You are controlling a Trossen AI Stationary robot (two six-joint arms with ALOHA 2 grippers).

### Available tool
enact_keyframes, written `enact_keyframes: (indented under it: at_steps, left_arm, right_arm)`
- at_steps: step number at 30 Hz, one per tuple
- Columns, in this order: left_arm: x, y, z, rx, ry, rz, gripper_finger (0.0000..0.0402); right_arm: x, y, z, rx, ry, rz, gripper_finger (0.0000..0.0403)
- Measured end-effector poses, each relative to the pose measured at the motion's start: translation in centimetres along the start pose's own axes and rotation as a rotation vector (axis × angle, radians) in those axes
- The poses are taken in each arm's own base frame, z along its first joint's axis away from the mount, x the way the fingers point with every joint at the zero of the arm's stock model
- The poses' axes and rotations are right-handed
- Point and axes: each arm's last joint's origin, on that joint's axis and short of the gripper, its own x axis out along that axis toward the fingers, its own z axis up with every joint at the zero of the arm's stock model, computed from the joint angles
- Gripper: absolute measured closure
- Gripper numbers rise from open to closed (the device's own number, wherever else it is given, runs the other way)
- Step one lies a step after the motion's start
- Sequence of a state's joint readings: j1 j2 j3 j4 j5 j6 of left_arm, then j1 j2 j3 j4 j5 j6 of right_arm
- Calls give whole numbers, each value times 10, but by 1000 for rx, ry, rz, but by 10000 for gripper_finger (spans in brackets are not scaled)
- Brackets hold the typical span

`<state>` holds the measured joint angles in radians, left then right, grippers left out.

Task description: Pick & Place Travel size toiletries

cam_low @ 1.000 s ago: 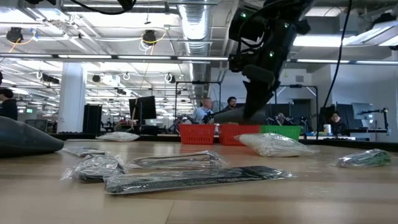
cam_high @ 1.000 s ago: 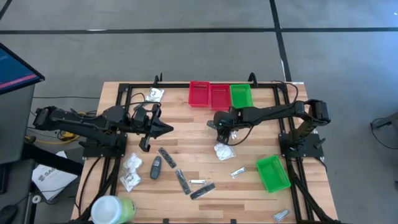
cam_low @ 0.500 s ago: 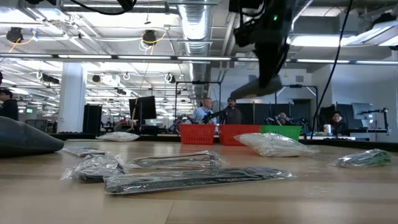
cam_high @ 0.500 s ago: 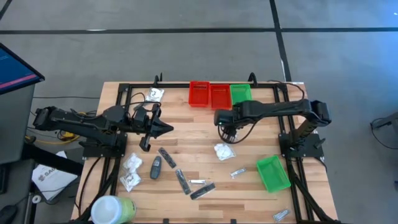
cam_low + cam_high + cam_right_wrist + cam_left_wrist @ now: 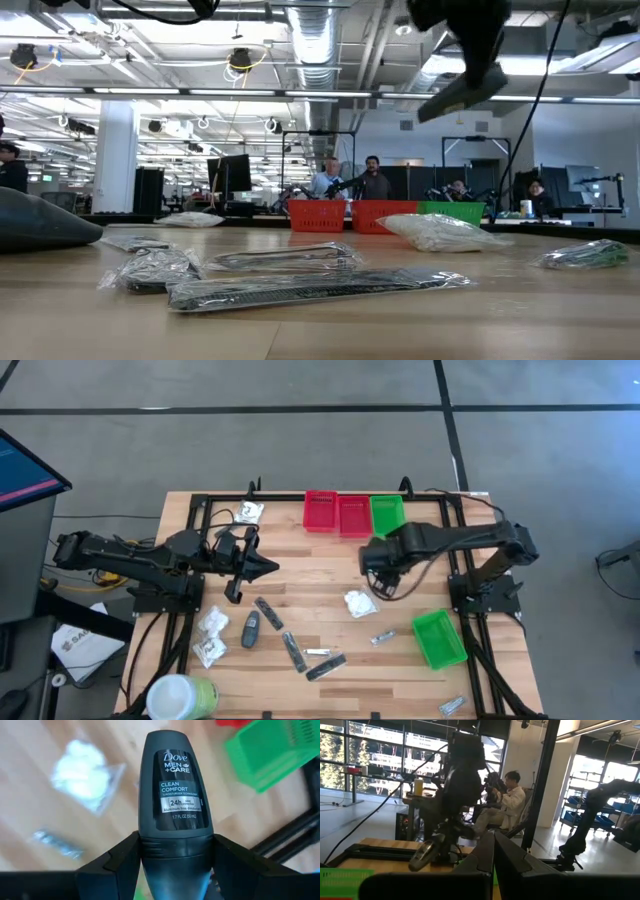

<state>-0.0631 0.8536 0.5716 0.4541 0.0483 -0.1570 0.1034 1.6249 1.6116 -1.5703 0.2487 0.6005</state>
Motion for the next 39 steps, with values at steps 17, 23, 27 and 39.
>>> enact_keyframes:
  at_steps: [17,23,27,39]
  left_arm:
    - [0,-2,0,-6,3,-8,401]
    - [0,-2,0,-10,1,-9,401]
    - [0,-2,0,-9,-2,-9,401]
    - [0,-2,1,-9,-9,-10,401]
  right_arm:
    - [-28,65,-96,188,0,120,198]
    - [-6,88,-147,308,157,40,198]
    - [13,95,-179,414,266,-49,197]
    - [51,104,-212,577,235,-89,197]
